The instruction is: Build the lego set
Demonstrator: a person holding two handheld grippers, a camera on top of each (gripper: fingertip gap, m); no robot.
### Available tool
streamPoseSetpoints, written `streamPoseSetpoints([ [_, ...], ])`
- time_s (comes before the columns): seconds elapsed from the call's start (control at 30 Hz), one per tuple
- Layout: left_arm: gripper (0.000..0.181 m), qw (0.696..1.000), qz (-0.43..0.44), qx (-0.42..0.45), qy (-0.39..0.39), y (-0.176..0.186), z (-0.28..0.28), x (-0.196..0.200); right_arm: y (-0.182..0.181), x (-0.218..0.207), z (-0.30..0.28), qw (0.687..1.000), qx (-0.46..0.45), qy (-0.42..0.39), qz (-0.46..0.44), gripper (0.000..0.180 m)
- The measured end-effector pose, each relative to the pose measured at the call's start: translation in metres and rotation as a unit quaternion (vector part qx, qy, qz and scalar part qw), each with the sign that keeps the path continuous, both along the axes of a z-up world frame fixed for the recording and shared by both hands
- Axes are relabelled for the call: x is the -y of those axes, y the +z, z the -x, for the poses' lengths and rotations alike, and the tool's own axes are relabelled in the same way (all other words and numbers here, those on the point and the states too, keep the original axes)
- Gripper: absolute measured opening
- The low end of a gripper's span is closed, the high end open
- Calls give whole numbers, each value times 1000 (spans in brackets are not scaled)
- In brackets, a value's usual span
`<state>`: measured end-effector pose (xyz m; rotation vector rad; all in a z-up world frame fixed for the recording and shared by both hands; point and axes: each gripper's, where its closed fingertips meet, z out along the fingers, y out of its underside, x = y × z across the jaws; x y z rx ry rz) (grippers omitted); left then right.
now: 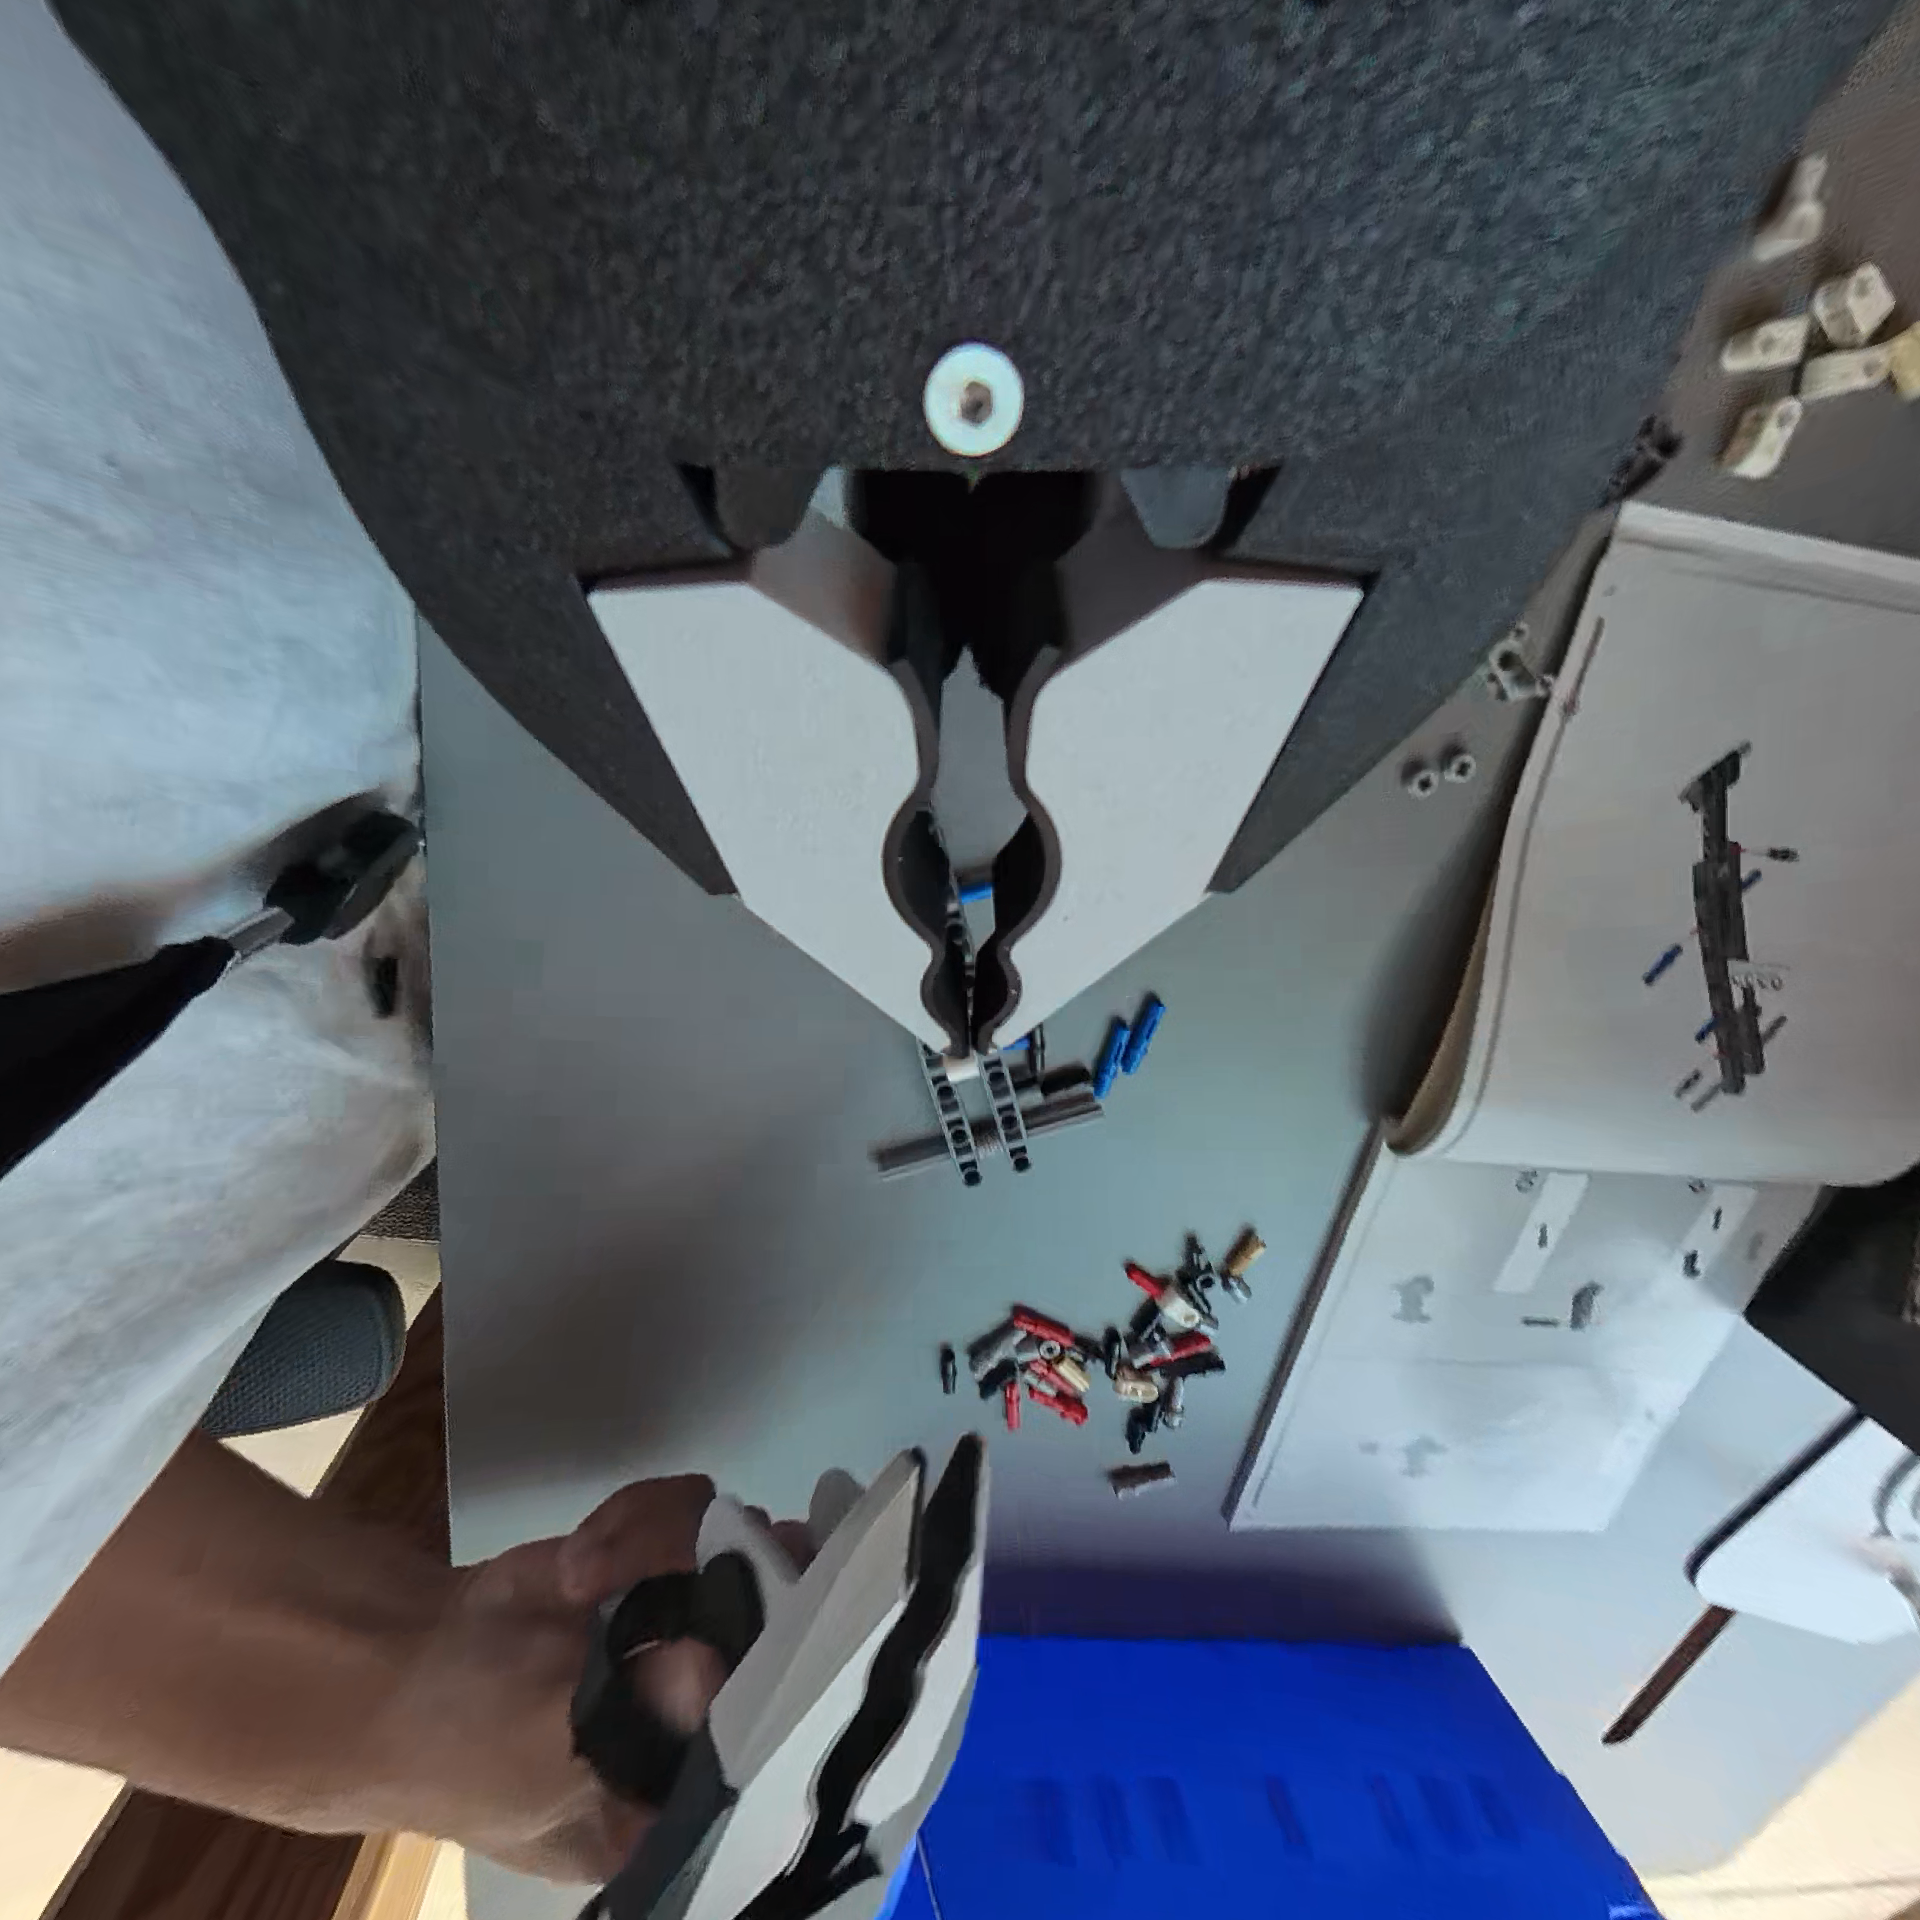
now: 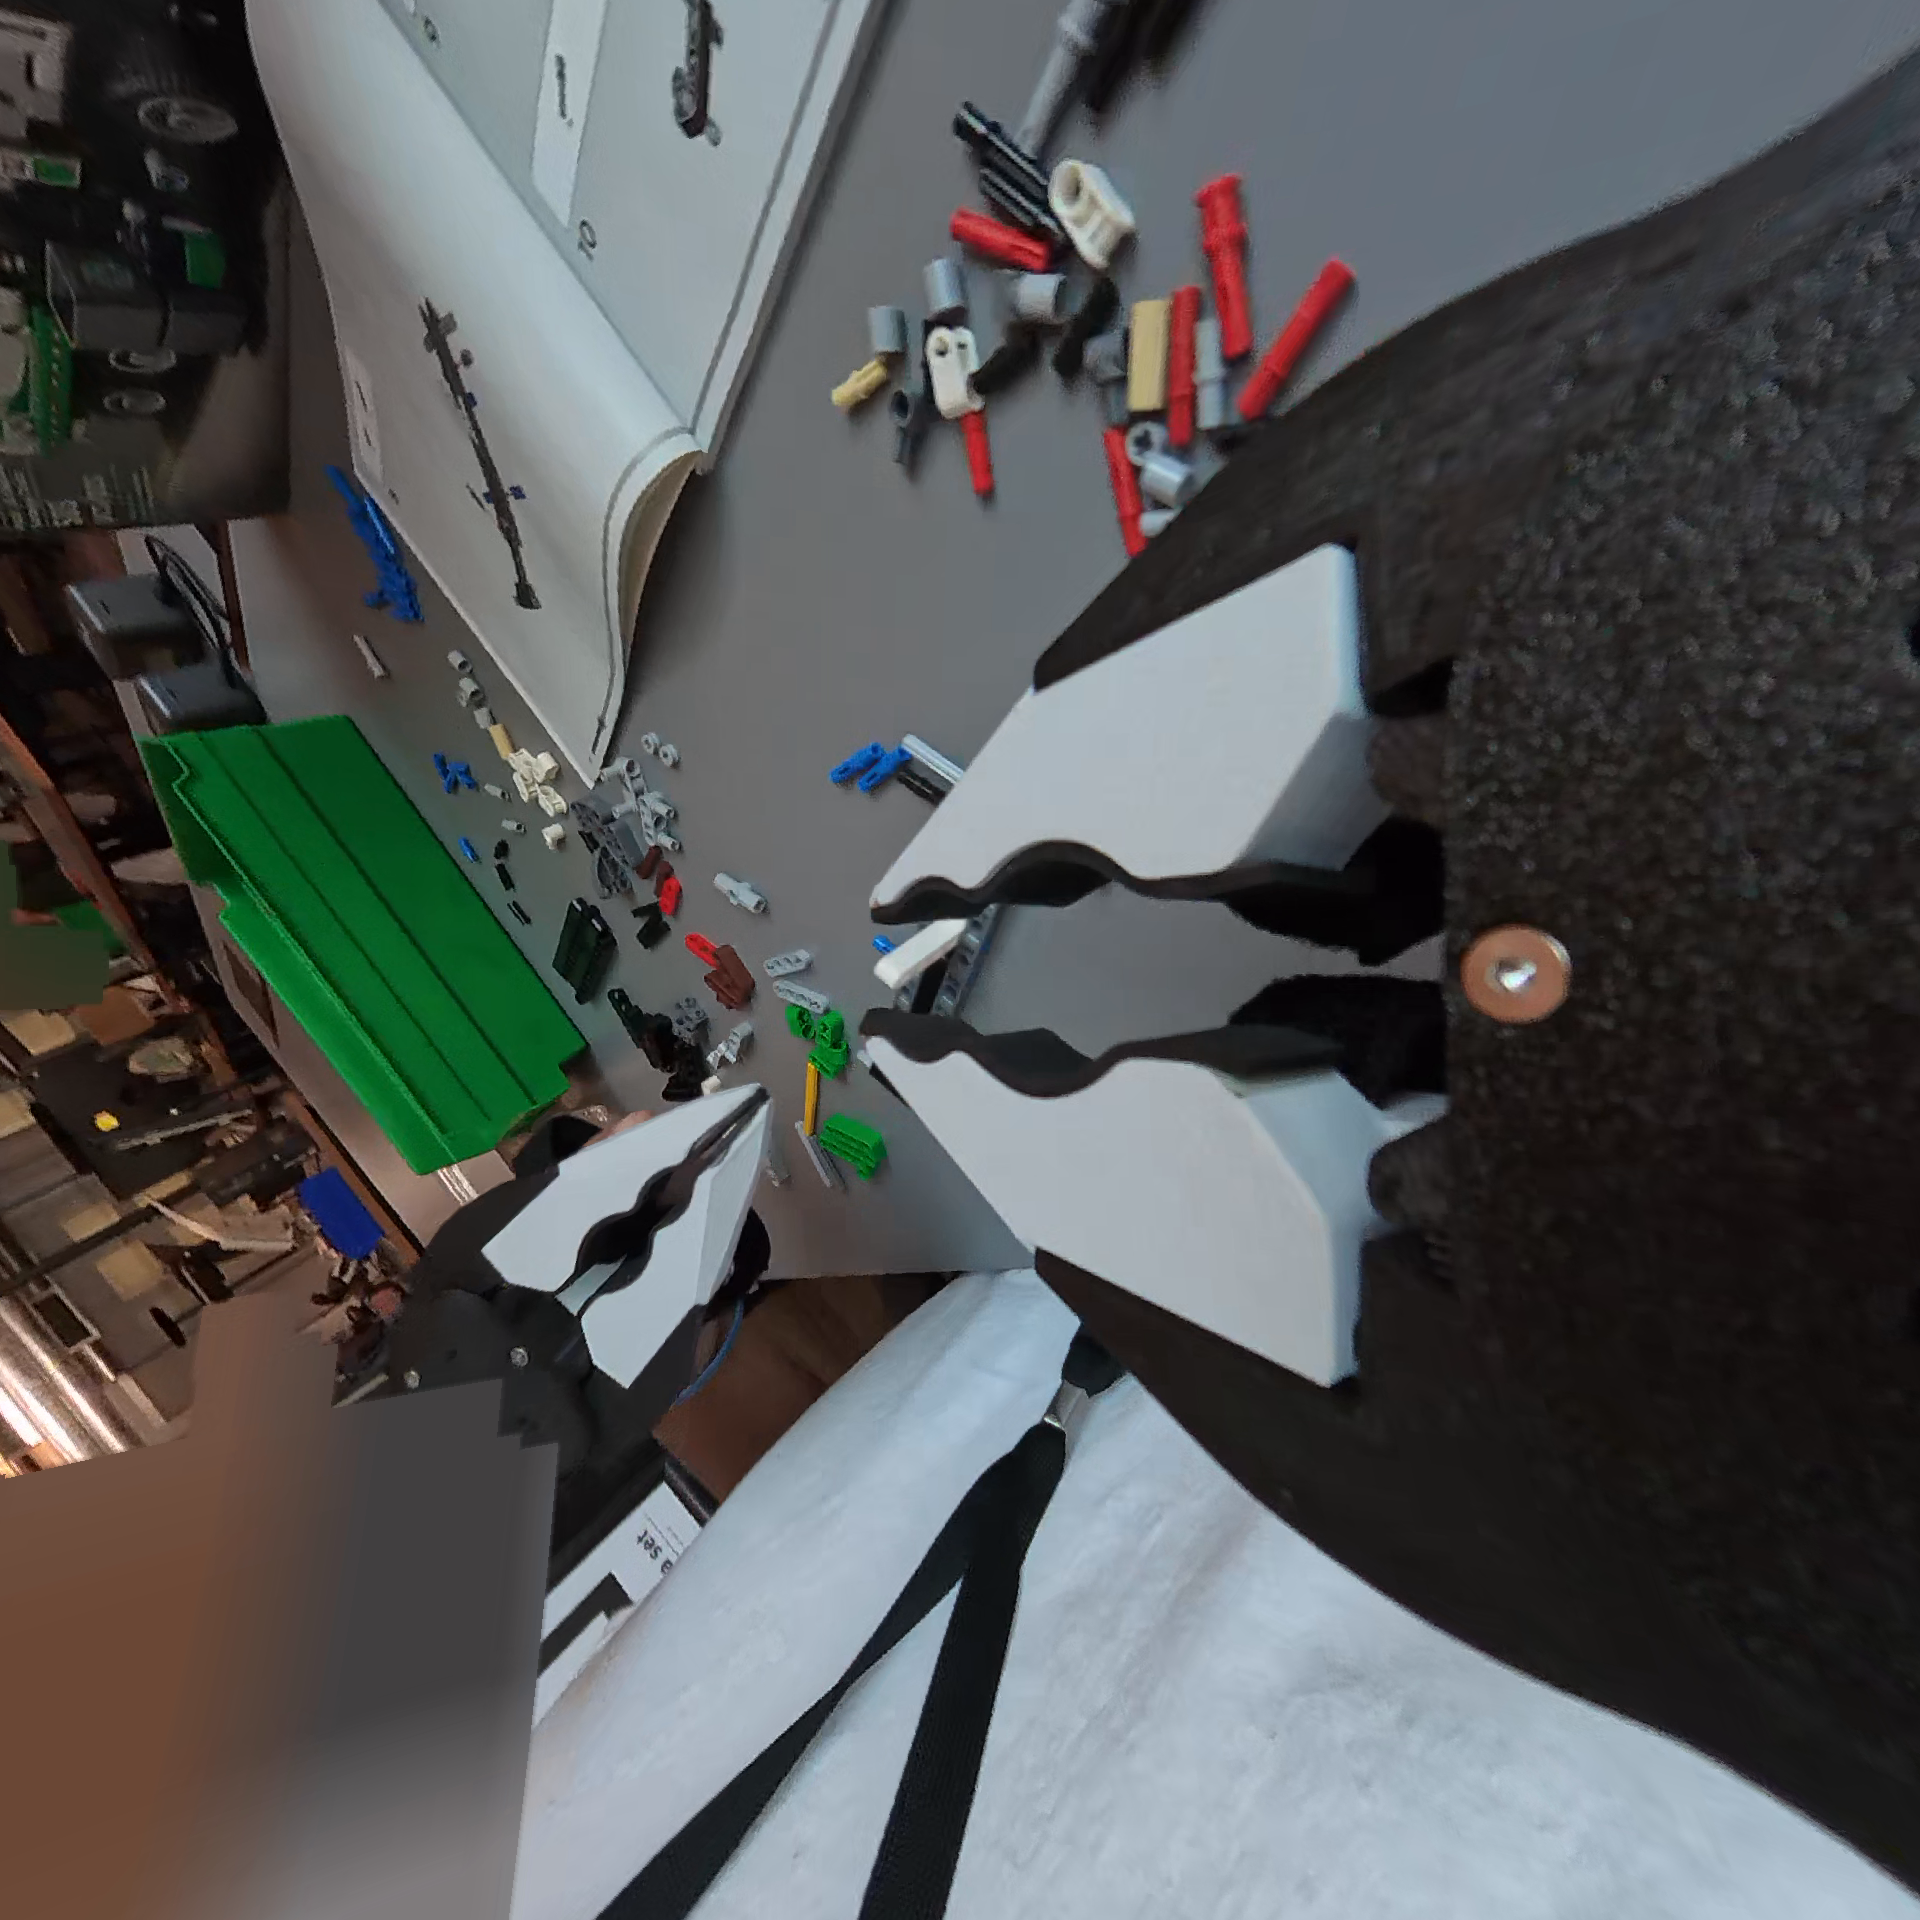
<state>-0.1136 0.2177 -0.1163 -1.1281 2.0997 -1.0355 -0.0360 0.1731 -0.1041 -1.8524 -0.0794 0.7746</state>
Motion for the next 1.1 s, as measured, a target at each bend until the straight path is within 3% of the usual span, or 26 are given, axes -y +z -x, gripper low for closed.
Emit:
streamPoseSetpoints([
  [0.13, 5, 997, 62, -34, 14, -6, 29, 10, -14, 30, 12, 998, 35, -58, 3, 10],
  [0.27, 9, 994, 102, -29, 30, -2, 55, 30, -8, 52, 24, 997, 6, -76, -16, 11],
  [0.63, 8, 992, 51, 58, 99, -2, 119, 67, -12, 93, 79, 990, 86, -80, -80, 8],
  [0.77, 8, 988, 37, 74, 130, -14, 143, 66, -24, 113, 102, 989, 85, -93, -73, 8],
  [0.97, 8, 980, 86, 79, 159, -44, 172, 63, -45, 142, 131, 980, 138, -115, -84, 14],
  [1.1, 10, 978, 108, 67, 168, -66, 194, 67, -82, 151, 165, 972, 221, -57, -59, 21],
])
